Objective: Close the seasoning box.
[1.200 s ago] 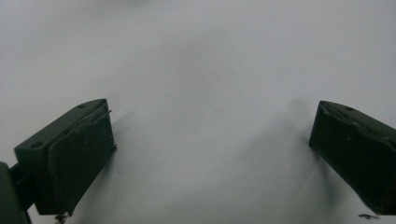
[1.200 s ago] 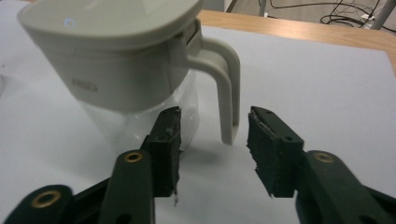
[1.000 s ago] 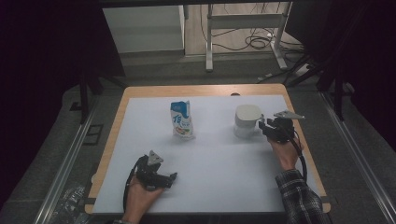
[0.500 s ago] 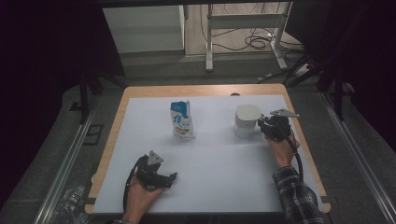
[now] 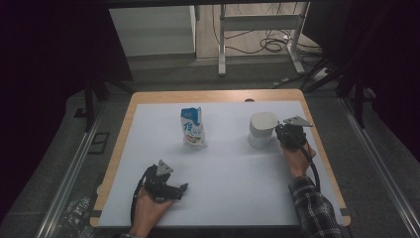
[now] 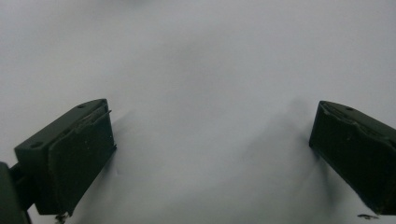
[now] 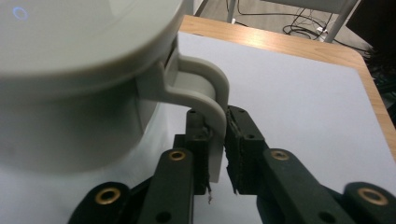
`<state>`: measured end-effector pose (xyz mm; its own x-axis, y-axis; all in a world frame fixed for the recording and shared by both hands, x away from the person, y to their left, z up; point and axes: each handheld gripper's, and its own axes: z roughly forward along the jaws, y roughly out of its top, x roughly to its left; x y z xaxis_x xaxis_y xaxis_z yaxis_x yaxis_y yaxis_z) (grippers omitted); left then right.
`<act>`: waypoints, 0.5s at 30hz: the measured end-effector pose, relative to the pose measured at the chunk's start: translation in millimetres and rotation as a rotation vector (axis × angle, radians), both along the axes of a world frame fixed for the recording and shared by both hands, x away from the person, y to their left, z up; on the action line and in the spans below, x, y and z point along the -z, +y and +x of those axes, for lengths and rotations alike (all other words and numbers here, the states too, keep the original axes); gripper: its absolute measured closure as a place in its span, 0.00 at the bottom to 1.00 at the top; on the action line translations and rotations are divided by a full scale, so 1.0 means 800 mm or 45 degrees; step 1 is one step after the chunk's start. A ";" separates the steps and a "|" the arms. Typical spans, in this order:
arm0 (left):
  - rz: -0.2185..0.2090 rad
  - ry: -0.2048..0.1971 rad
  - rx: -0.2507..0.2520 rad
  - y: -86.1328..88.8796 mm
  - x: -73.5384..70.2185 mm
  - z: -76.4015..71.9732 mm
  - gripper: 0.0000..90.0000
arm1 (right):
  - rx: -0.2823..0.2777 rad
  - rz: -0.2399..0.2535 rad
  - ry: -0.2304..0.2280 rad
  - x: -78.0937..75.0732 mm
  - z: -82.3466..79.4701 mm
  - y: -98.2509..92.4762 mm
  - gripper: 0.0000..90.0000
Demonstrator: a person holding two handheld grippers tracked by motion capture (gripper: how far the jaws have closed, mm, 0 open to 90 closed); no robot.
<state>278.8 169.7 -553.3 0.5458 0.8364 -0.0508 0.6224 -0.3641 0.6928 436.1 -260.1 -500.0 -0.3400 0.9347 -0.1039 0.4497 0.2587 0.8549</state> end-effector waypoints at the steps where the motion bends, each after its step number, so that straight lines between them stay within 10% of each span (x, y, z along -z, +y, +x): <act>1: 0.000 0.000 0.000 0.000 0.000 0.000 0.00 | -0.005 0.020 0.002 0.000 0.000 0.000 0.90; 15: 0.001 0.001 0.000 0.000 0.000 0.000 0.00 | -0.055 0.095 0.016 -0.003 -0.007 0.000 0.89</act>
<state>278.8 169.8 -553.2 0.5459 0.8363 -0.0502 0.6228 -0.3650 0.6920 430.7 -260.0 -497.9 -0.3814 0.9240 -0.0297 0.4505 0.2138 0.8668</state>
